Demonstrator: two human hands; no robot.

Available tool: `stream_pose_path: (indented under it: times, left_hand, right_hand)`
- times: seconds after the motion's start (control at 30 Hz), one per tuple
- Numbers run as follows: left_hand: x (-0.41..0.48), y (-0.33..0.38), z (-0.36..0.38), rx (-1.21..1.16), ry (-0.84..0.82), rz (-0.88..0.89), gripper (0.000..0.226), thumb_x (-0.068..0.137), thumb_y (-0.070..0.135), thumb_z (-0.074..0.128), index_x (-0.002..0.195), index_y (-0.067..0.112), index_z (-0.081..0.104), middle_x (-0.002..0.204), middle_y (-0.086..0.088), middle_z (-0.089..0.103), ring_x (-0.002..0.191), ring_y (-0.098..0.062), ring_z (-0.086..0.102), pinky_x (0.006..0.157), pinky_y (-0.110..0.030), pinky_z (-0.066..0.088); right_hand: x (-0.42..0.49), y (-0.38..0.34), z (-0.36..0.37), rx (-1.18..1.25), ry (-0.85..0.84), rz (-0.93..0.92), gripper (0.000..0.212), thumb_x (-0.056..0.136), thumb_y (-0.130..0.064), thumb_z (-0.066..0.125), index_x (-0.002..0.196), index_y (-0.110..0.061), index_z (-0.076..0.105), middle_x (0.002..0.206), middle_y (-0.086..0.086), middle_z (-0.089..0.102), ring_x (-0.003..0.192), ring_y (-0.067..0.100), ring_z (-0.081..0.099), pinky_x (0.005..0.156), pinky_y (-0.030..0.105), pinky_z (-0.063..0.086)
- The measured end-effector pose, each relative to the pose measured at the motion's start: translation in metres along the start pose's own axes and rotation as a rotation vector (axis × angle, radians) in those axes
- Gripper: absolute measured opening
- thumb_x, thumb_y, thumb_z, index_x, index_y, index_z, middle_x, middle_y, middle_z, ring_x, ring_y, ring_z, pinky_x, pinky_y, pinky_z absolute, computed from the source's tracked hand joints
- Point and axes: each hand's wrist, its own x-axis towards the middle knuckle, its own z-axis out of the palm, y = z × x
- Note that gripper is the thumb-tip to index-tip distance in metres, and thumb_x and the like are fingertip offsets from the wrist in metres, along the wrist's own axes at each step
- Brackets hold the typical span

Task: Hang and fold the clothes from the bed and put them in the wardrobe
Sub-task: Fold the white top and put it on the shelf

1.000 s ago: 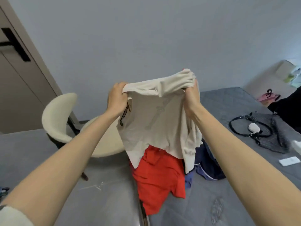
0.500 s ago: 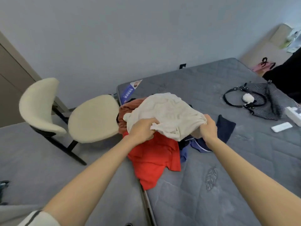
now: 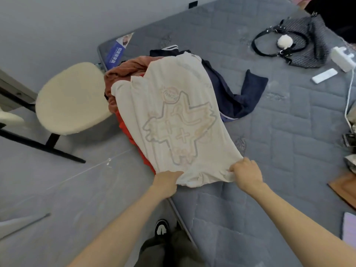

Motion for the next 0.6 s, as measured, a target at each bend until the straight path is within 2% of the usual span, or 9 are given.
stream_pose_path:
  times: [0.17, 0.3, 0.47, 0.6]
  left_hand:
    - [-0.009, 0.005, 0.047, 0.111, -0.085, 0.029, 0.059, 0.100, 0.011, 0.035, 0.152, 0.027, 0.012, 0.138, -0.011, 0.048, 0.121, -0.026, 0.049, 0.092, -0.029, 0.038]
    - [-0.017, 0.006, 0.075, 0.149, -0.128, 0.033, 0.064, 0.100, 0.012, 0.036, 0.152, 0.030, 0.005, 0.130, -0.011, 0.052, 0.115, -0.026, 0.052, 0.088, -0.029, 0.040]
    - [-0.028, 0.026, 0.116, 0.159, -0.167, 0.063, 0.073, 0.096, 0.007, 0.039, 0.151, 0.033, -0.002, 0.117, -0.011, 0.058, 0.103, -0.025, 0.057, 0.070, -0.025, 0.037]
    - [-0.024, 0.050, 0.145, 0.146, -0.199, 0.079, 0.075, 0.096, 0.008, 0.040, 0.151, 0.036, -0.002, 0.112, -0.010, 0.060, 0.100, -0.025, 0.058, 0.069, -0.027, 0.037]
  right_hand:
    - [-0.027, -0.008, 0.056, -0.038, -0.099, 0.134, 0.039, 0.091, -0.012, 0.050, 0.123, -0.031, 0.059, 0.123, -0.002, 0.057, 0.122, 0.022, 0.041, 0.098, 0.030, 0.030]
    - [-0.044, -0.016, 0.090, -0.062, -0.110, 0.191, 0.040, 0.088, -0.012, 0.054, 0.123, -0.030, 0.059, 0.126, -0.002, 0.052, 0.123, 0.024, 0.038, 0.099, 0.030, 0.029]
    - [-0.067, -0.017, 0.133, -0.127, -0.139, 0.215, 0.037, 0.088, -0.018, 0.053, 0.125, -0.026, 0.053, 0.129, 0.000, 0.047, 0.124, 0.025, 0.037, 0.106, 0.033, 0.025]
    - [-0.073, -0.005, 0.164, -0.089, -0.153, 0.273, 0.031, 0.087, -0.021, 0.055, 0.118, -0.025, 0.057, 0.125, 0.000, 0.047, 0.121, 0.023, 0.039, 0.102, 0.031, 0.028]
